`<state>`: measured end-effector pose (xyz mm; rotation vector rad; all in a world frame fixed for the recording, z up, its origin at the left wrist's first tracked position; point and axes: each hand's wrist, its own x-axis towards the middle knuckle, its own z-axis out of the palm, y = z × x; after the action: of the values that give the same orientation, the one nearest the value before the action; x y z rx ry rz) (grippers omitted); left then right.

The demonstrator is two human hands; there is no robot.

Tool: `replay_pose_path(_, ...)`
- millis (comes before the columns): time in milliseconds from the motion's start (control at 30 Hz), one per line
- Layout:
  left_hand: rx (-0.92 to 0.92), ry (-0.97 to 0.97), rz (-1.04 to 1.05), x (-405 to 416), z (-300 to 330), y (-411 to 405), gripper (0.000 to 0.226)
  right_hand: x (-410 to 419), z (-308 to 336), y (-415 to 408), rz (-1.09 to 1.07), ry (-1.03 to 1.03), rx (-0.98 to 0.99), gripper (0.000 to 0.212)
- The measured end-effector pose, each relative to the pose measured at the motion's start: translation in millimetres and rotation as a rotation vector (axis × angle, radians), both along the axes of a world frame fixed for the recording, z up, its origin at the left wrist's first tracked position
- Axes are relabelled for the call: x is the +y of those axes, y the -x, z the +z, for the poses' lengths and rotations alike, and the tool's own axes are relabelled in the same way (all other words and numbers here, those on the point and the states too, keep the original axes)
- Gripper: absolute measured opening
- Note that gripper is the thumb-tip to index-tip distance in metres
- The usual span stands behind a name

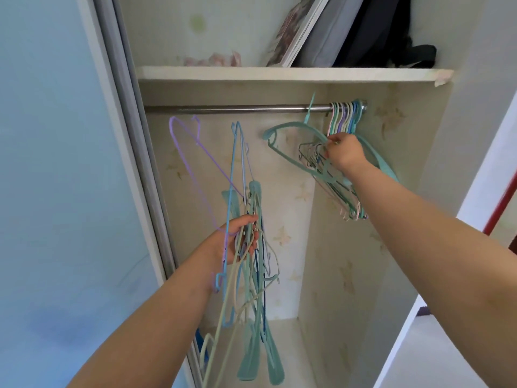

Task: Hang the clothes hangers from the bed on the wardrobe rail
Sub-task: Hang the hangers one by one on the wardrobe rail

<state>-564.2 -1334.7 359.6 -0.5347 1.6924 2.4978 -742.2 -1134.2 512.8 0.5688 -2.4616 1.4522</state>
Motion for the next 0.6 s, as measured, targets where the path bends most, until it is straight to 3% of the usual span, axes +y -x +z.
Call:
replay_pose_path(100,-0.010,-0.029,0.007,2,8,1,0.025,4,3,5,0.029,-0.022,-0.071,0.024)
replay_pose_path(233,0.000,-0.071,-0.010,3,12,3,0.026,12,-3,15,-0.018,0.037,-0.141,0.027)
replay_pose_path(433,0.033,-0.129,-0.044,10,12,-1,0.027,22,-19,25,-0.079,0.097,-0.128,0.022)
replay_pose_path(533,0.071,-0.140,-0.082,12,12,-5,0.029,22,-26,6,-0.139,-0.107,-0.119,0.040)
replay_pose_path(600,0.086,-0.164,-0.122,13,10,-7,0.031,23,-38,-22,-0.266,-0.245,0.051,0.048)
